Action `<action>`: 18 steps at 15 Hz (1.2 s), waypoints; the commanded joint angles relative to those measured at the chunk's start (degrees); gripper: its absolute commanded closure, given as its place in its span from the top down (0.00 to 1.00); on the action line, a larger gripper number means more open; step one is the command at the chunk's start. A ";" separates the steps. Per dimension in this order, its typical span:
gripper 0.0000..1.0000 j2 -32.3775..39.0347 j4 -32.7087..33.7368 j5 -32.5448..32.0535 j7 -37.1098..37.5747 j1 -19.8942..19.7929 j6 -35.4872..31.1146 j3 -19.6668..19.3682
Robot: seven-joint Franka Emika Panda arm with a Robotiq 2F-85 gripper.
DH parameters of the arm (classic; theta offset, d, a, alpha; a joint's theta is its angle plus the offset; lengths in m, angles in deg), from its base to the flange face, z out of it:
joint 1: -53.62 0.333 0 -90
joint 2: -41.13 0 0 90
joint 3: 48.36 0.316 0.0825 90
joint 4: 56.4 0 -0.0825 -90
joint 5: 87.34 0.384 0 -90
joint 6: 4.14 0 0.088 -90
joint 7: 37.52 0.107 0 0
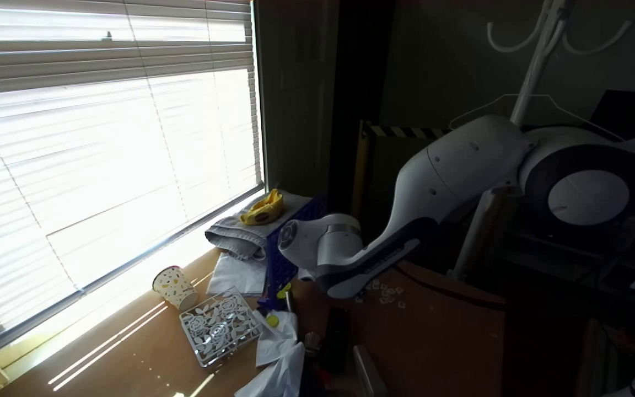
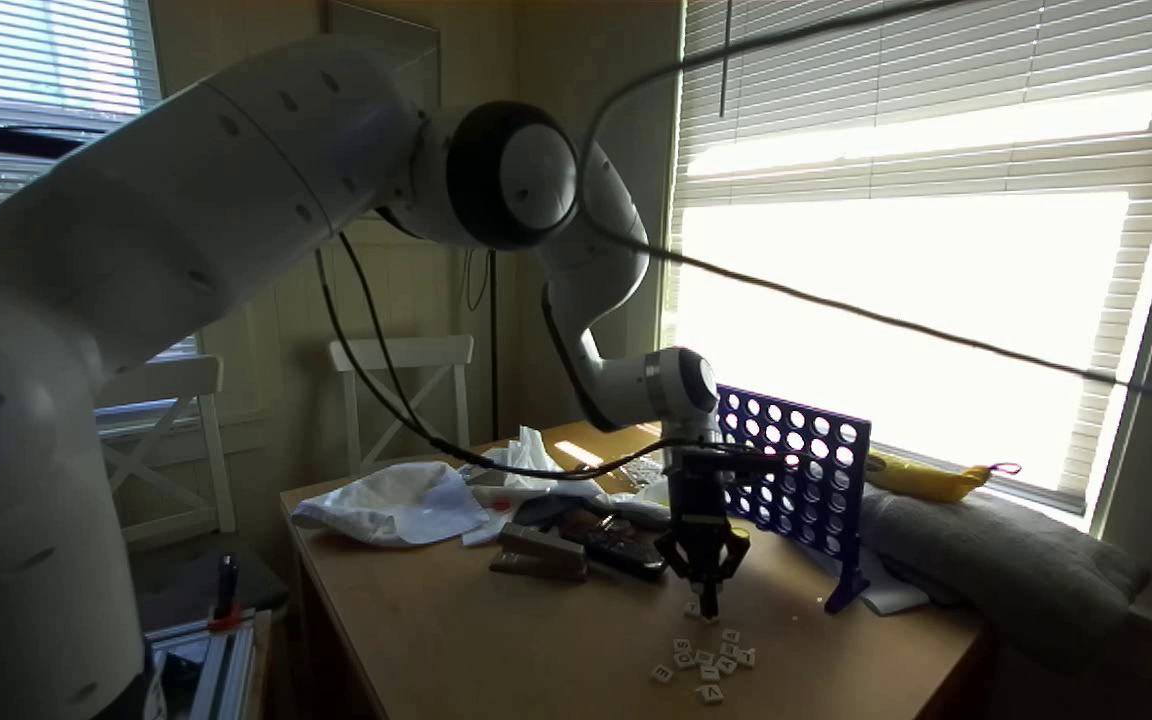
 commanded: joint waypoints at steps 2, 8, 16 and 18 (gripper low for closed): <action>0.00 1.76 0.94 -2.13 -1.50 0.13 0.59 0.95; 0.00 -1.03 -1.28 -0.66 -0.38 -0.87 0.19 1.78; 0.00 -1.09 -2.33 -0.70 -0.10 -1.11 0.50 1.76; 0.00 -1.00 -2.29 -0.68 -0.11 -1.10 0.45 1.83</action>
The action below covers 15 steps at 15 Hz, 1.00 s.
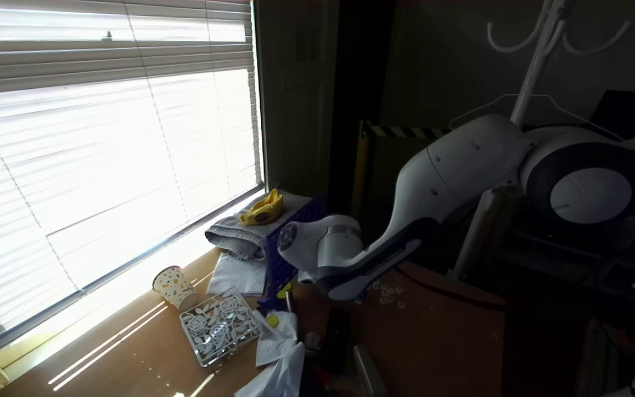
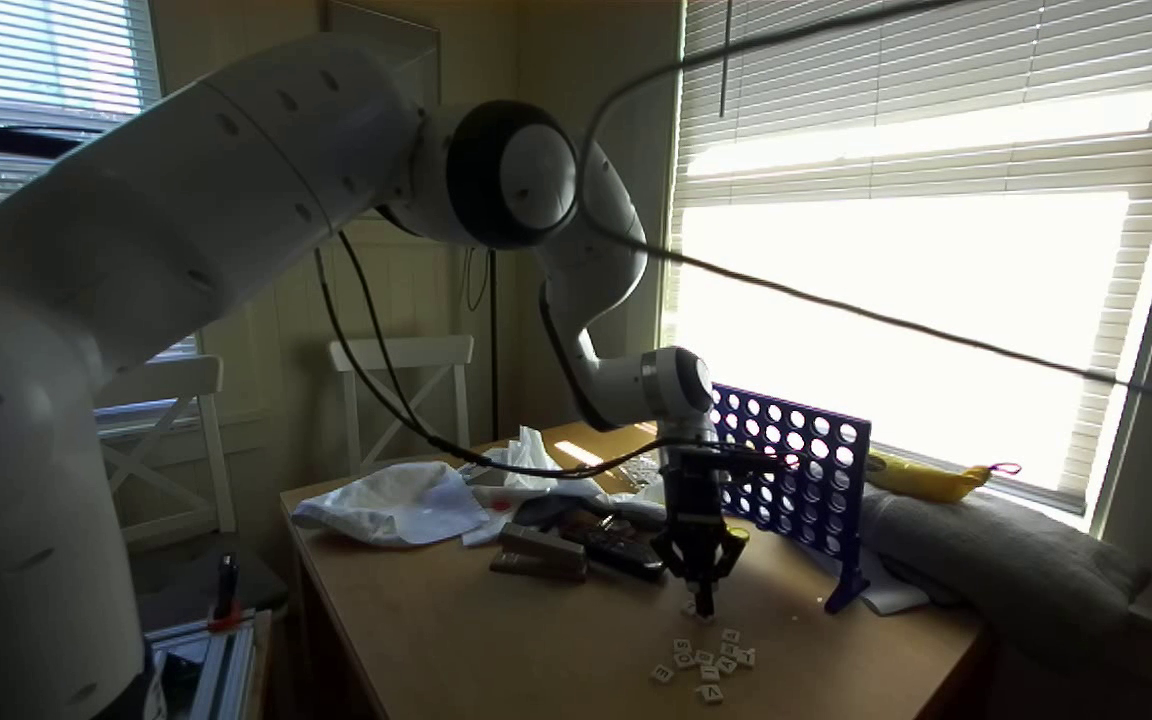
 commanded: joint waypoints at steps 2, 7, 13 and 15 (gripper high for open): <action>0.00 -0.56 -1.63 0.11 0.56 -0.75 0.10 0.93; 0.00 -0.35 -1.62 0.27 0.72 -0.72 0.04 1.08; 0.00 -1.06 -2.38 0.23 1.04 -0.73 -0.15 1.14; 0.00 -2.01 -3.48 0.29 1.34 -0.89 -0.45 1.22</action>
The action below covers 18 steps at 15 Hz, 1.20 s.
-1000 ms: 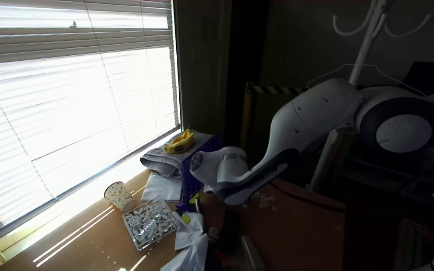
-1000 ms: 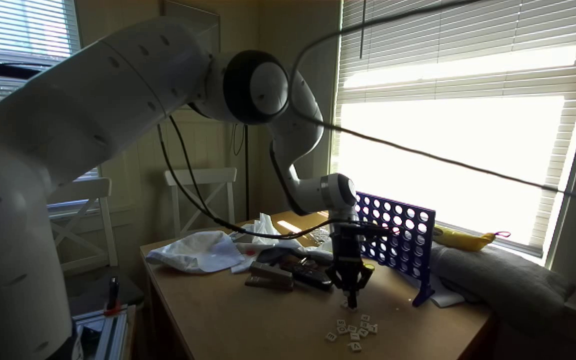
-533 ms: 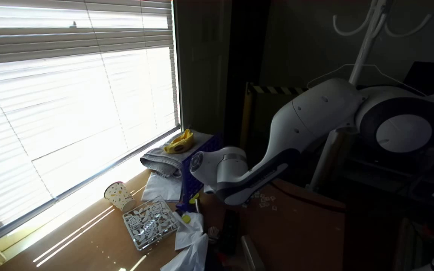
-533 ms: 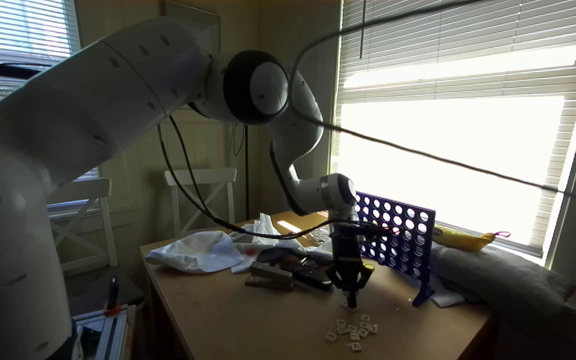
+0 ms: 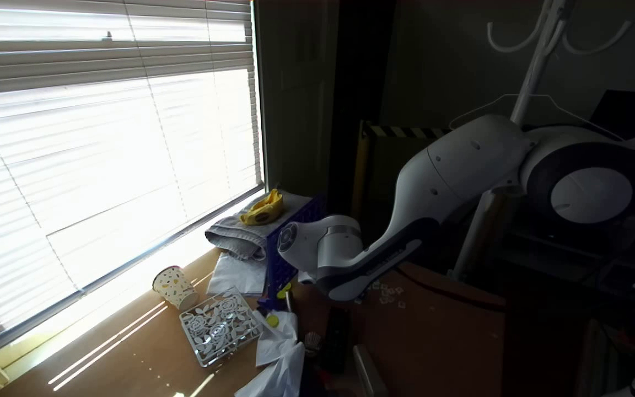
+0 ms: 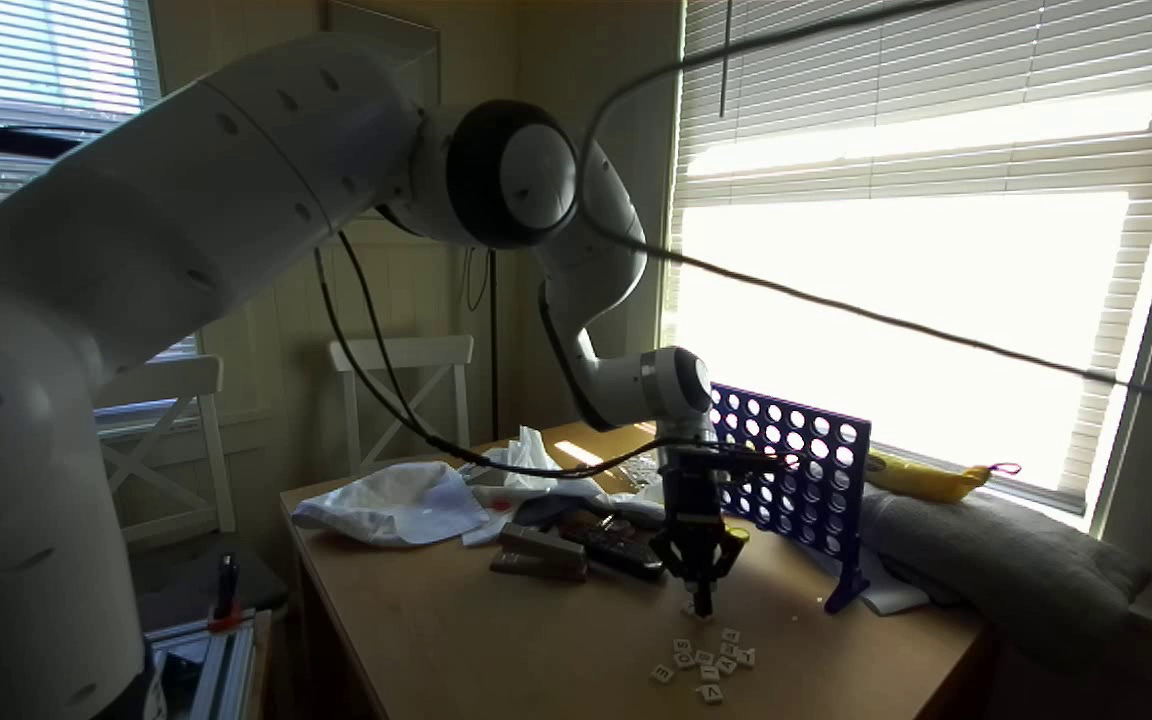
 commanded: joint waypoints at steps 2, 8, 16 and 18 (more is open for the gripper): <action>0.00 -2.74 -4.45 0.34 1.68 -1.01 -0.87 1.20; 0.00 -5.05 -7.65 0.26 3.64 -1.62 -2.06 1.67; 0.00 -9.96 -13.37 0.82 7.29 -2.85 -6.88 2.33; 0.00 -11.70 -15.90 1.44 9.05 -3.59 -8.77 2.53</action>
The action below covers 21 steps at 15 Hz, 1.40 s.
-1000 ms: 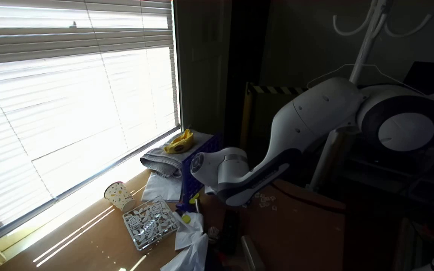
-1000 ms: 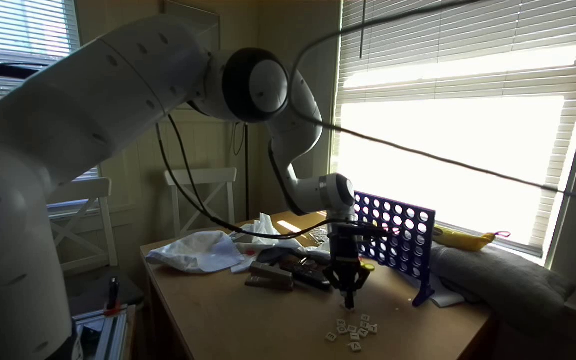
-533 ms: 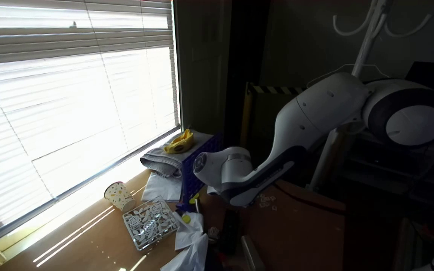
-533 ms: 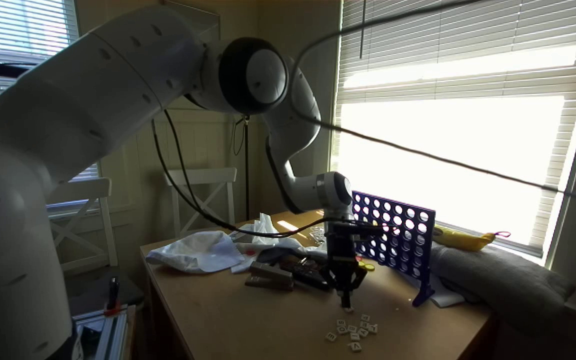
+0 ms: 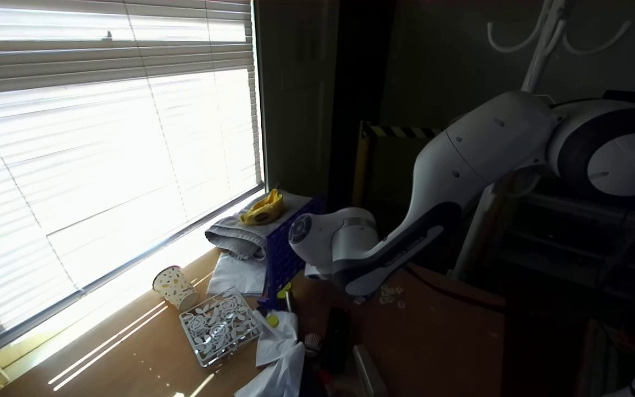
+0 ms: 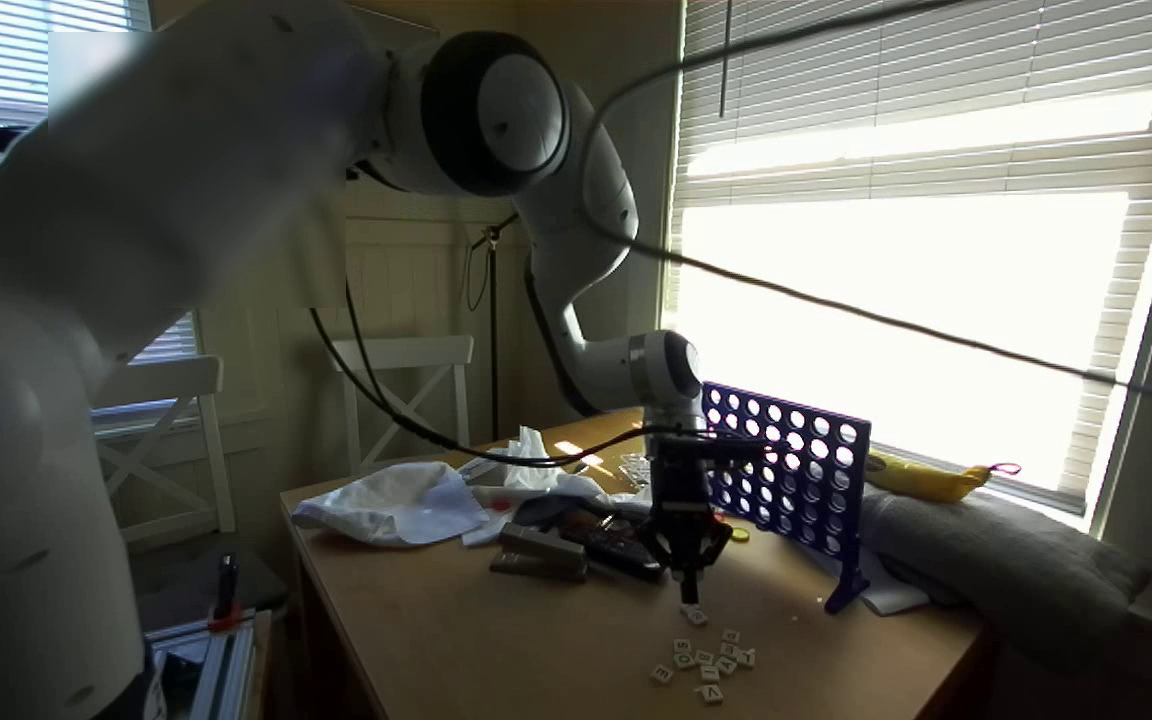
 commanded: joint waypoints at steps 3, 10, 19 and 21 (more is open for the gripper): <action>0.00 -6.74 -10.00 2.53 6.55 -3.37 -8.10 1.19; 0.00 -10.90 -16.97 5.98 11.05 -5.61 -16.92 -0.06; 0.00 -16.64 -25.08 6.62 14.81 -6.39 -17.92 -1.53; 0.00 -16.57 -25.67 6.73 15.11 -6.73 -18.30 -1.78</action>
